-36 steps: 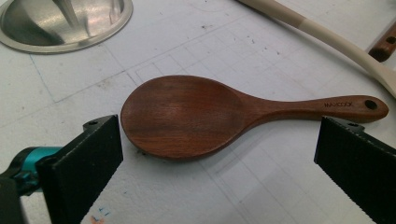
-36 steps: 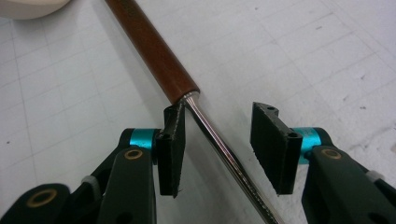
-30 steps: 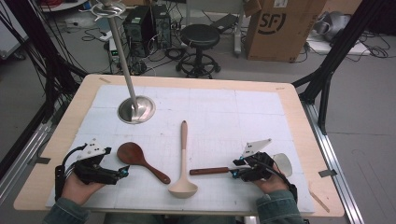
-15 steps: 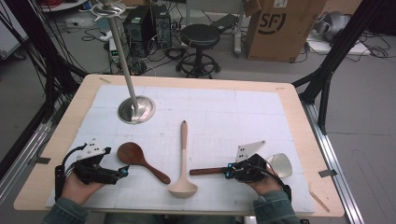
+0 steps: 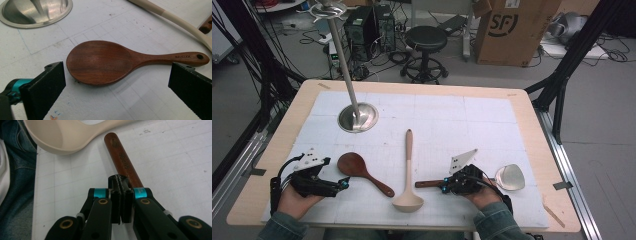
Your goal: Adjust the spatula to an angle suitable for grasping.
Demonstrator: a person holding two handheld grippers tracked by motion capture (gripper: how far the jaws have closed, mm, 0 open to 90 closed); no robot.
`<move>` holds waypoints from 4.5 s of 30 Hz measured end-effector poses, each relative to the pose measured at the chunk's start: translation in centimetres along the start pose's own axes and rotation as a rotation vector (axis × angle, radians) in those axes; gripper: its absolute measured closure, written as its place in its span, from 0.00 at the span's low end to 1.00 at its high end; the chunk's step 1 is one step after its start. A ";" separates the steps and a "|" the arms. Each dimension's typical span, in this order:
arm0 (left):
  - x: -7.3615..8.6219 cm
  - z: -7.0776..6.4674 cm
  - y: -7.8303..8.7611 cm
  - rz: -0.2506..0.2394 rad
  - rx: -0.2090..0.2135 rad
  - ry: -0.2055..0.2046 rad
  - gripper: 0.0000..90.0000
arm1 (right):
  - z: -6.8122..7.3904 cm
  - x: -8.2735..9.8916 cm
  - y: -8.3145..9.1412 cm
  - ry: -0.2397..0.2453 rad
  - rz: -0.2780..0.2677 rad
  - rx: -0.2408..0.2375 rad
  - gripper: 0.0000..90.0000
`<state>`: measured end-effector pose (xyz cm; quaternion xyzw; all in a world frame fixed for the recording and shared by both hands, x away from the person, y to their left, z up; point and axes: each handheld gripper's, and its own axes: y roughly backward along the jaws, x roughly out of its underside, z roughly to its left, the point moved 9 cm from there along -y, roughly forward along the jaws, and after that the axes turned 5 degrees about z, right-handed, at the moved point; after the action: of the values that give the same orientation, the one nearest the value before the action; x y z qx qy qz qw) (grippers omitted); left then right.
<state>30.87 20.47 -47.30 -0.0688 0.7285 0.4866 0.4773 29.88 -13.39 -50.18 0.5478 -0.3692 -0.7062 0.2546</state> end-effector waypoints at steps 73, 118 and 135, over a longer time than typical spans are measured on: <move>-0.1 0.1 0.1 -0.010 0.001 0.008 0.02 | -7.3 0.3 1.9 -0.249 -0.027 0.175 0.66; -0.2 0.1 0.2 -0.011 0.001 0.008 0.02 | -6.8 0.8 1.0 -0.215 0.054 0.181 0.78; -0.3 -0.1 0.0 -0.010 0.010 0.005 0.02 | -6.3 -0.2 1.7 -0.187 0.009 0.172 0.81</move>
<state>30.97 20.27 -47.10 -0.0713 0.7318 0.4805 0.4780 35.92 -15.78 -49.51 0.4978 -0.4529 -0.7189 0.1743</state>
